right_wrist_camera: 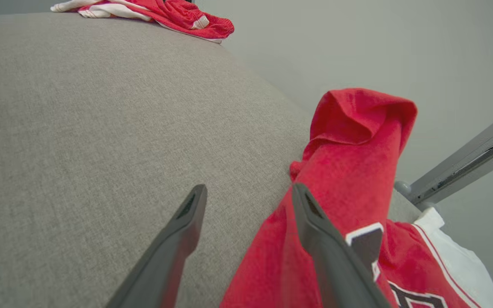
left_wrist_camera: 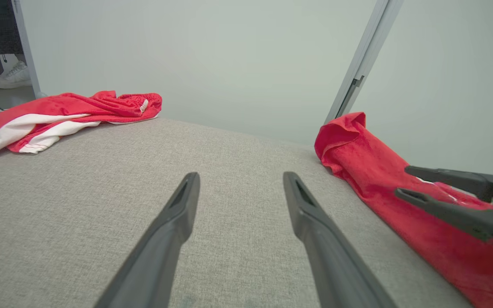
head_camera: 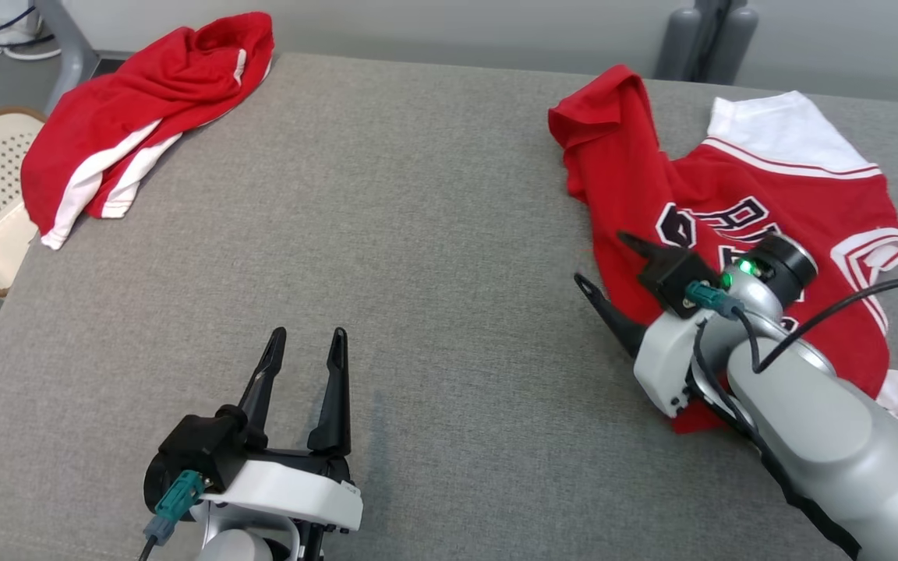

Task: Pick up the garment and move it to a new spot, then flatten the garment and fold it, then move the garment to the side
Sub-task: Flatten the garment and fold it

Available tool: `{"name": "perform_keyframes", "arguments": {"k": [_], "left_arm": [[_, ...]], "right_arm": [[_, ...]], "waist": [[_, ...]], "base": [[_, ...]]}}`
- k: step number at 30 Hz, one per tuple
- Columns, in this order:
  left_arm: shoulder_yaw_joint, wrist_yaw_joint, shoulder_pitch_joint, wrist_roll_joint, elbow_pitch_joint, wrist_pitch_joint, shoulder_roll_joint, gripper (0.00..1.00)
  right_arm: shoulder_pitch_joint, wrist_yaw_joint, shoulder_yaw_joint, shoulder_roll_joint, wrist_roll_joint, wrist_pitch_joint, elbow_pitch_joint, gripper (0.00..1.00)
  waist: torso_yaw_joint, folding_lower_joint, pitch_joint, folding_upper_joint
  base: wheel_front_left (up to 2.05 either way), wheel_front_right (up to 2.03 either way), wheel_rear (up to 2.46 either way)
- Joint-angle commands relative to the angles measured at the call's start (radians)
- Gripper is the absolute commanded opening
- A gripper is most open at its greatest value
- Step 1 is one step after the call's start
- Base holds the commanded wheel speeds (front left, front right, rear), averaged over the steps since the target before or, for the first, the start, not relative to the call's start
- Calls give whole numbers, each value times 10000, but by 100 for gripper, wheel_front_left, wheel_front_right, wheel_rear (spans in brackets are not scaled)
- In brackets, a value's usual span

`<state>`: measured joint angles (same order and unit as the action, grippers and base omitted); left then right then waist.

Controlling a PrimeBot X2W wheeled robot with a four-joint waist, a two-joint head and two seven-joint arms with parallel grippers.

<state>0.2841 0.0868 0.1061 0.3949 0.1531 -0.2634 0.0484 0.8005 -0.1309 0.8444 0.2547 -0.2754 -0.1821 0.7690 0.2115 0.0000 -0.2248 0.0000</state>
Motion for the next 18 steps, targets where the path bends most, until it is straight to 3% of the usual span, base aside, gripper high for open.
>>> {"name": "perform_keyframes", "arguments": {"k": [1,17,18], "left_arm": [[-54,-64,-78,-120,7,-19,38,100],[109,-157,-110,-62,85,-20,38,100],[123,-154,-117,-56,93,-19,38,100]], "right_arm": [[-132,2,14,112,-90,169,-2,100],[-303,2,163,88,-39,2086,1138,100],[-282,2,207,72,-26,2145,1262,79]], "waist": [[-113,0,94,0],[72,0,119,0],[109,0,116,0]], "base": [[0,0,0],[0,0,0],[0,0,0]]}}
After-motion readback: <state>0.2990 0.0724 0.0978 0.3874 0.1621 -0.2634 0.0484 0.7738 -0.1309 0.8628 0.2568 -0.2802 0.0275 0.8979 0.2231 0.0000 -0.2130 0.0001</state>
